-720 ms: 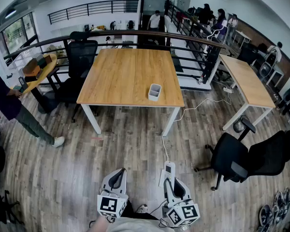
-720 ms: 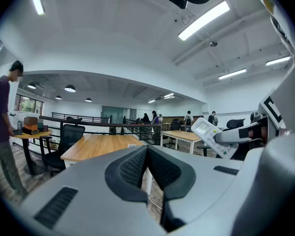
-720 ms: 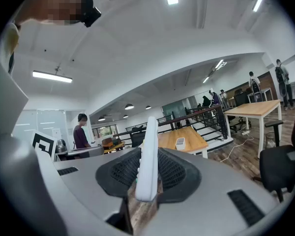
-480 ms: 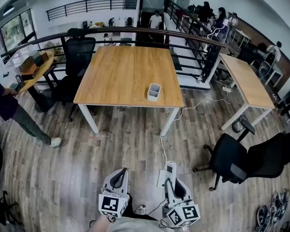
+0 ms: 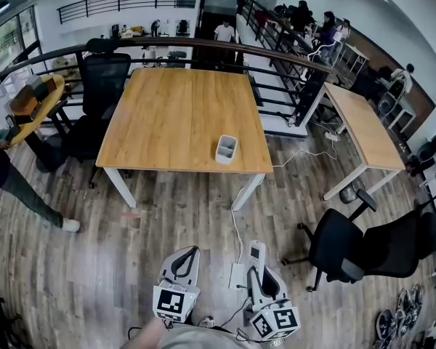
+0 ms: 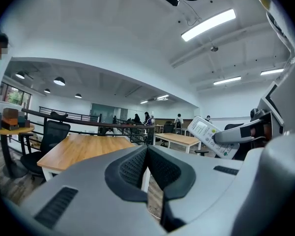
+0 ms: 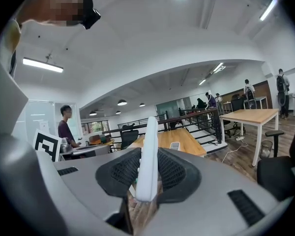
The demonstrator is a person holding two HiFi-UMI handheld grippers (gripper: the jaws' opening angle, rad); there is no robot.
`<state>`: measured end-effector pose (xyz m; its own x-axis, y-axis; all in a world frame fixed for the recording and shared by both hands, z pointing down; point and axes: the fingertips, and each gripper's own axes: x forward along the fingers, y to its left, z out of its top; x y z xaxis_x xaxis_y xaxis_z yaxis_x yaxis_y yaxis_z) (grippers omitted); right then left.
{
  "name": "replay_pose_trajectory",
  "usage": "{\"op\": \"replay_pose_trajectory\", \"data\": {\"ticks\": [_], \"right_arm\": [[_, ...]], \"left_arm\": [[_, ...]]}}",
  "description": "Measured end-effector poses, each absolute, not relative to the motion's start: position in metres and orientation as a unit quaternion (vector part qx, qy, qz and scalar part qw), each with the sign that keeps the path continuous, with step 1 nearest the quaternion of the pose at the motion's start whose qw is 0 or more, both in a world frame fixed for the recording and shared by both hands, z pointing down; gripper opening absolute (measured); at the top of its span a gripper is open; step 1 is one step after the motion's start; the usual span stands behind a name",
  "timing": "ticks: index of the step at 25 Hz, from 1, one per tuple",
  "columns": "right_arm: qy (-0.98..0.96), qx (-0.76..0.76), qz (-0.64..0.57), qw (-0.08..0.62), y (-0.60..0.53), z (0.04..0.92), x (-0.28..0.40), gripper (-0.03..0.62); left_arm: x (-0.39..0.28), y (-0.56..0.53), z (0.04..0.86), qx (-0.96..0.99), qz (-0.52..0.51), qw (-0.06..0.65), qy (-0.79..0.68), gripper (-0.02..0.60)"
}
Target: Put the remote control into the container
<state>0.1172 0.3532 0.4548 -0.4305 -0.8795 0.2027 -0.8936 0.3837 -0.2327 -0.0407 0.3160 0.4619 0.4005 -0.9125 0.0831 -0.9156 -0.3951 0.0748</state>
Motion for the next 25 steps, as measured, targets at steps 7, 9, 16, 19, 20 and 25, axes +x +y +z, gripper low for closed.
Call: {"op": "replay_pose_trajectory", "data": {"ticks": [7, 9, 16, 19, 20, 25], "right_arm": [[-0.821, 0.554, 0.134, 0.02, 0.285, 0.445, 0.071, 0.118], [-0.816, 0.562, 0.133, 0.018, 0.27, 0.444, 0.06, 0.118], [-0.817, 0.558, 0.139, 0.04, 0.233, 0.453, 0.033, 0.118], [-0.818, 0.556, 0.139, 0.045, 0.213, 0.452, 0.031, 0.118], [-0.819, 0.554, 0.138, 0.046, 0.206, 0.452, 0.031, 0.12], [-0.823, 0.548, 0.139, 0.044, 0.168, 0.455, 0.04, 0.118]], "left_arm": [[-0.095, 0.258, 0.464, 0.84, 0.02, 0.084, -0.535, 0.003], [-0.114, 0.243, 0.464, 0.84, 0.023, 0.079, -0.537, 0.003], [-0.139, 0.199, 0.461, 0.841, 0.013, 0.066, -0.536, 0.003], [-0.134, 0.185, 0.469, 0.848, 0.032, 0.074, -0.525, 0.003], [-0.133, 0.178, 0.472, 0.847, 0.033, 0.078, -0.525, 0.003], [-0.125, 0.143, 0.477, 0.842, 0.03, 0.075, -0.534, 0.003]]}}
